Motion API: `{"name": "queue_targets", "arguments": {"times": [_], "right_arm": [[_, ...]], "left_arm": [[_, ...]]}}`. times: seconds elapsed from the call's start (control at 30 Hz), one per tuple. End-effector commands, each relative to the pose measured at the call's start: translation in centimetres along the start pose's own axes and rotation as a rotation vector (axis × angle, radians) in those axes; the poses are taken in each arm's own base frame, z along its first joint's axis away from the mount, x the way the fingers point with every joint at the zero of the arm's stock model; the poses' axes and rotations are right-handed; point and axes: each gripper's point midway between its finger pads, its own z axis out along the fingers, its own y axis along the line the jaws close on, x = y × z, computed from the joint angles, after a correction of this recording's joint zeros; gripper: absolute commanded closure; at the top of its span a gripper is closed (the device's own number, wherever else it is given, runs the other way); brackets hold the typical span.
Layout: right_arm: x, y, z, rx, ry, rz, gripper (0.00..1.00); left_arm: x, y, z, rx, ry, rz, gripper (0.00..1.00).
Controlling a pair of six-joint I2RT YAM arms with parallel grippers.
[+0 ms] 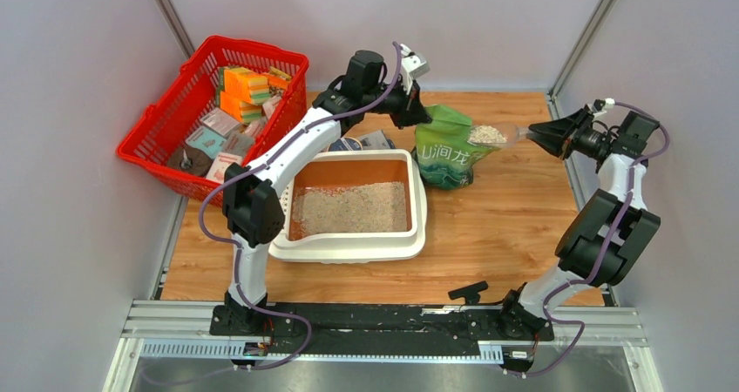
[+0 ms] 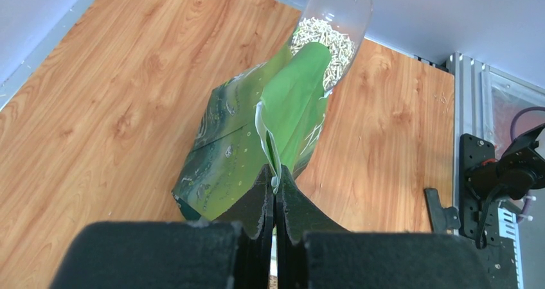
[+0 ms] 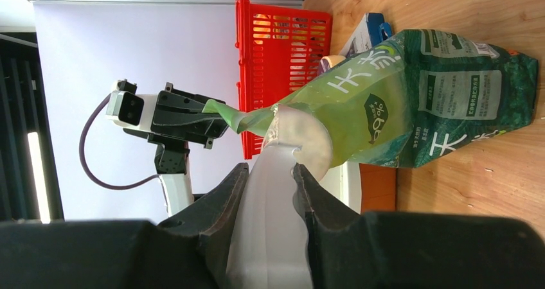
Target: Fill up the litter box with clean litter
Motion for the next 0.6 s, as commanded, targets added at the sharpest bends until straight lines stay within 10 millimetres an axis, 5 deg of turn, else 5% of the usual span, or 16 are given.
{"name": "queue_targets", "arguments": {"times": [0.0,0.57], "right_arm": [[0.4,2.6,-0.9,-0.027,0.004,-0.091,1.0],[0.5,4.0,-1.6,-0.047,0.012,-0.1,1.0]], "left_arm": [[-4.7,0.5,-2.3,-0.043,-0.089,0.087,1.0],[-4.8,1.4,-2.2,-0.063,-0.095,0.088,1.0]]}}
